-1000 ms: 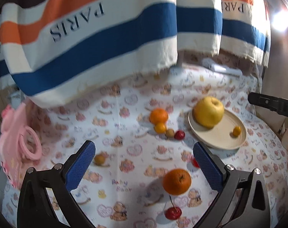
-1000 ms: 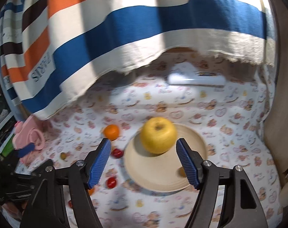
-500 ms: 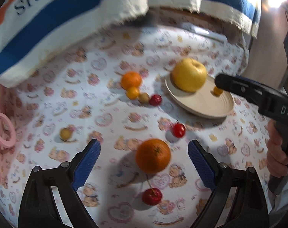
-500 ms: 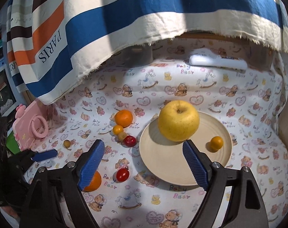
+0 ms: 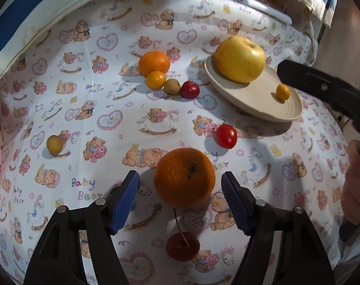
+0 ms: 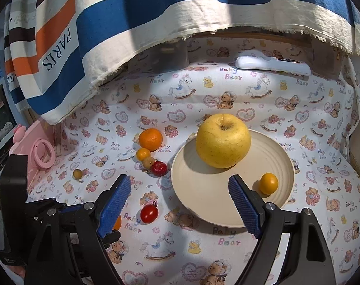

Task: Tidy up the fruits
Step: 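Grasp the large orange with the left tool while the right tool grasps a red tomato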

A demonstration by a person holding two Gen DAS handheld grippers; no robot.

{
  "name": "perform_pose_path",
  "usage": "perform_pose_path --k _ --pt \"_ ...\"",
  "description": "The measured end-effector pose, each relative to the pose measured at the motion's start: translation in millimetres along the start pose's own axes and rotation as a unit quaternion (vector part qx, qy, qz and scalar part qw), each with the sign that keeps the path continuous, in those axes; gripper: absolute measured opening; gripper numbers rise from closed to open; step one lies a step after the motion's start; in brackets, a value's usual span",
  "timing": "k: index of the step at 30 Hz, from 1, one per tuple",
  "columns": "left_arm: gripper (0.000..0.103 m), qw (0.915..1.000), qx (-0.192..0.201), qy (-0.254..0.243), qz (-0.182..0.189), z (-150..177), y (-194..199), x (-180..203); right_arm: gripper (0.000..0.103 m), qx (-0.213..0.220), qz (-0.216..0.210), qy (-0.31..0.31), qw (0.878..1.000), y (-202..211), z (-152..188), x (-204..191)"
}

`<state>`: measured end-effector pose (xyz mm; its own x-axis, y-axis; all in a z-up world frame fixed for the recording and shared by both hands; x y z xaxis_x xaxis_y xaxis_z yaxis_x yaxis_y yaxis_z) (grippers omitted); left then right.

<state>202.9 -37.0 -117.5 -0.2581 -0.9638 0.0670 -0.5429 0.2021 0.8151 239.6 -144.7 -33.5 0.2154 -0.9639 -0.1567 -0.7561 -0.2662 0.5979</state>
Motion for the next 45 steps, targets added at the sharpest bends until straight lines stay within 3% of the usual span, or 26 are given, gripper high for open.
perform_pose_path --k 9,14,18,23,28,36,38,45 --pt "0.067 0.9992 0.015 -0.028 -0.022 -2 -6 6 0.086 -0.005 -0.002 0.0 1.0 -2 3 -2" --pt "0.049 0.9992 0.02 -0.03 -0.021 -3 -8 6 0.086 -0.015 -0.002 0.0 1.0 -7 7 -2" --pt "0.047 0.9986 0.033 -0.036 -0.022 -4 -3 10 0.086 -0.015 -0.002 0.0 1.0 -8 7 -2" --pt "0.047 0.9902 0.118 -0.06 -0.044 -21 33 17 0.086 -0.013 -0.006 0.0 1.0 -8 7 -2" --pt "0.047 0.978 0.2 -0.035 -0.049 -39 74 4 0.086 -0.007 -0.027 -0.011 1.0 -8 5 -5" --pt "0.047 0.9681 0.244 0.007 -0.057 -51 95 -21 0.085 -0.015 -0.058 0.001 0.998 -11 9 -21" --pt "0.047 0.9677 0.245 0.013 -0.059 -50 94 -23 0.075 -0.039 -0.072 0.015 0.997 -16 16 -30" --pt "0.047 0.9667 0.245 0.03 -0.068 -48 94 -31 0.057 -0.07 -0.1 0.052 0.991 -27 34 -53"
Point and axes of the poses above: each gripper's, at about its wrist camera, not at the fingertips, and y roughly against the way its jaws point, x to its right, z to its underside, the point moved 10 cm from there along -y, roughly the way its jaws point, and after that the axes turned 1 degree about x, right-handed, at the moved point
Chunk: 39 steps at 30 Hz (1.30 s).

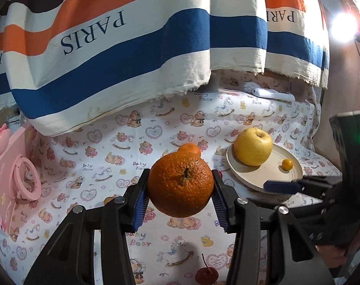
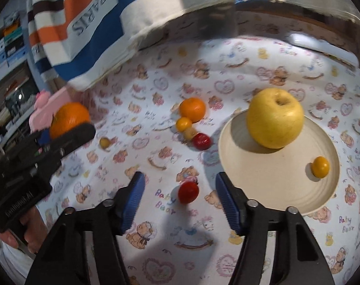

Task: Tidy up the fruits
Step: 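Grasp the large orange with the left tool while the right tool grasps a red tomato, then carry the orange onto the plate with the left tool while the right tool carries the red tomato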

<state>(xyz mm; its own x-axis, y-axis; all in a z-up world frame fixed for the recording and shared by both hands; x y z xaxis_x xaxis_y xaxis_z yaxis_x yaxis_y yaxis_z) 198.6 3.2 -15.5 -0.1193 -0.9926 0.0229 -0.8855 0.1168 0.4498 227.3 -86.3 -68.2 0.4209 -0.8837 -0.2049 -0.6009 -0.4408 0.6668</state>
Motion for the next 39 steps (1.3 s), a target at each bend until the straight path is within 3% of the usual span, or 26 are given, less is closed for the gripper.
perform_pose_path --k 11,19,22,28,34,39 --pt "0.047 0.9999 -0.003 0.014 -0.004 0 -1 -7 0.037 -0.035 0.03 0.029 0.998 -29 17 2" --pt "0.047 1.0 -0.007 0.001 -0.005 3 -2 -2 0.036 -0.047 0.039 0.026 0.998 -34 20 5" --pt "0.047 0.9999 -0.011 -0.002 -0.005 4 -3 0 0.027 -0.06 0.035 0.019 0.997 -38 24 8" --pt "0.048 0.9999 -0.011 -0.004 -0.007 5 -4 0 0.025 -0.062 0.03 0.014 0.998 -39 24 9" --pt "0.047 0.9999 -0.001 0.004 -0.009 1 0 -6 0.025 -0.025 0.039 0.042 0.998 -26 16 2" --pt "0.048 0.9998 0.015 0.012 -0.012 -4 7 -10 0.025 0.036 0.031 0.045 0.998 -2 -3 -5"
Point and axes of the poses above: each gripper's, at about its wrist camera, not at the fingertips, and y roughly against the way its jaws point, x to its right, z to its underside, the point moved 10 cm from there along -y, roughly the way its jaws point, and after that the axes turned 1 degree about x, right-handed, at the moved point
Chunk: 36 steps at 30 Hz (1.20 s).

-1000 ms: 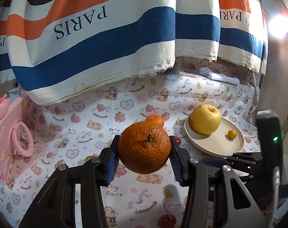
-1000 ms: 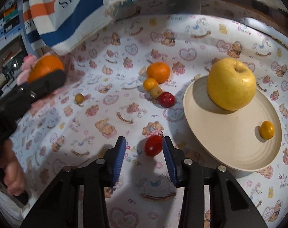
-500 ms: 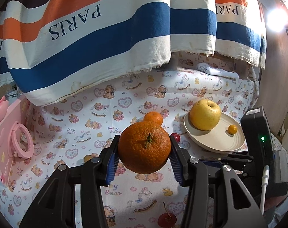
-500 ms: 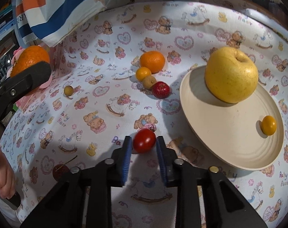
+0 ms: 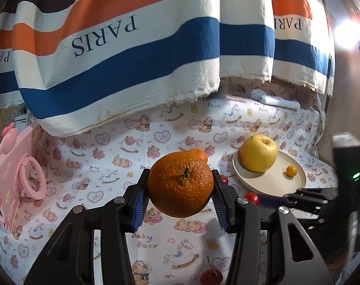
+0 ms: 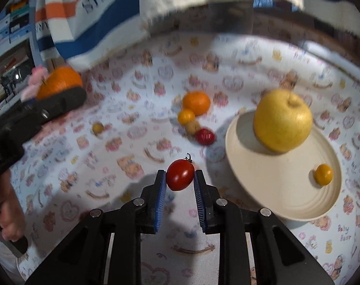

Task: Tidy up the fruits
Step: 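Carry the orange onto the plate with the left tool while the right tool carries the red tomato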

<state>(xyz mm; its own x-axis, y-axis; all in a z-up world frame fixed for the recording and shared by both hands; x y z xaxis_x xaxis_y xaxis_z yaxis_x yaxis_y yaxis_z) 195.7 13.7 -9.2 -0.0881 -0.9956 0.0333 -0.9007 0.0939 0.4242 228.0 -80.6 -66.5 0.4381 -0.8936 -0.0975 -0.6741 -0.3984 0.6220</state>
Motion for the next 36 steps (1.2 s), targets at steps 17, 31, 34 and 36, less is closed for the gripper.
perform_pose_path --k 17,31,34,36 --pt "0.047 0.9989 0.013 -0.031 0.032 -13 20 26 0.025 0.127 0.035 -0.028 0.991 89 -60 35" --pt "0.047 0.9807 -0.118 -0.077 0.135 -24 -31 110 0.025 0.059 0.094 -0.082 0.99 92 -37 114" --pt "0.047 0.9739 -0.151 -0.094 0.14 -12 -55 132 0.025 0.006 0.064 -0.111 0.992 73 -19 122" --pt "0.047 0.9714 -0.167 -0.1 0.136 -5 -72 140 0.025 -0.012 0.065 -0.122 0.99 67 -12 131"
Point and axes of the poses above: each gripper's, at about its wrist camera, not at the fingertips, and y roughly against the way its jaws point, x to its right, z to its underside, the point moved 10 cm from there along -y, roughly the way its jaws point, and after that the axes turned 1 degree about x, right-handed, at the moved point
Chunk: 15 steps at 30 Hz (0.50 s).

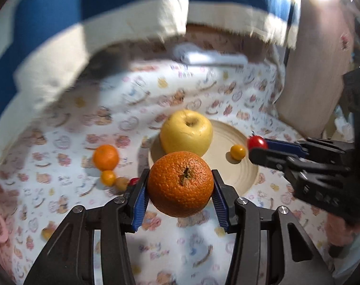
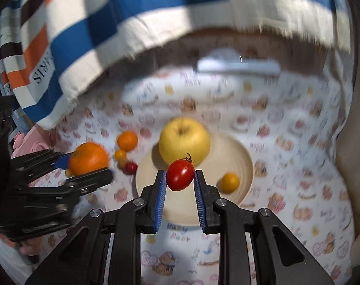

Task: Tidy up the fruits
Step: 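Carry the orange onto the plate with the left tool while the right tool carries the red tomato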

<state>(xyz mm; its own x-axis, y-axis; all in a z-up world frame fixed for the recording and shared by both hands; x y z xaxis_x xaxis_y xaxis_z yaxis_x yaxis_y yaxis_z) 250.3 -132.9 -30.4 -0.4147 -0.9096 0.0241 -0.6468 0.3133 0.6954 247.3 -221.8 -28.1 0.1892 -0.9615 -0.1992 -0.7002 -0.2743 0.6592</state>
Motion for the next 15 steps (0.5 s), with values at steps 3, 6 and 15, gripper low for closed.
perform_pose_path --k 3,6,15 --pt "0.047 0.9994 -0.034 0.01 0.004 2 -29 0 0.025 -0.017 0.012 -0.012 1.0 -10 4 12" --pt "0.047 0.9978 -0.064 0.016 0.006 7 -52 -1 0.025 -0.046 0.023 -0.024 0.998 -25 10 22" --pt "0.047 0.9947 -0.103 0.004 -0.005 10 -85 2 0.025 -0.089 0.059 -0.039 0.994 -47 24 45"
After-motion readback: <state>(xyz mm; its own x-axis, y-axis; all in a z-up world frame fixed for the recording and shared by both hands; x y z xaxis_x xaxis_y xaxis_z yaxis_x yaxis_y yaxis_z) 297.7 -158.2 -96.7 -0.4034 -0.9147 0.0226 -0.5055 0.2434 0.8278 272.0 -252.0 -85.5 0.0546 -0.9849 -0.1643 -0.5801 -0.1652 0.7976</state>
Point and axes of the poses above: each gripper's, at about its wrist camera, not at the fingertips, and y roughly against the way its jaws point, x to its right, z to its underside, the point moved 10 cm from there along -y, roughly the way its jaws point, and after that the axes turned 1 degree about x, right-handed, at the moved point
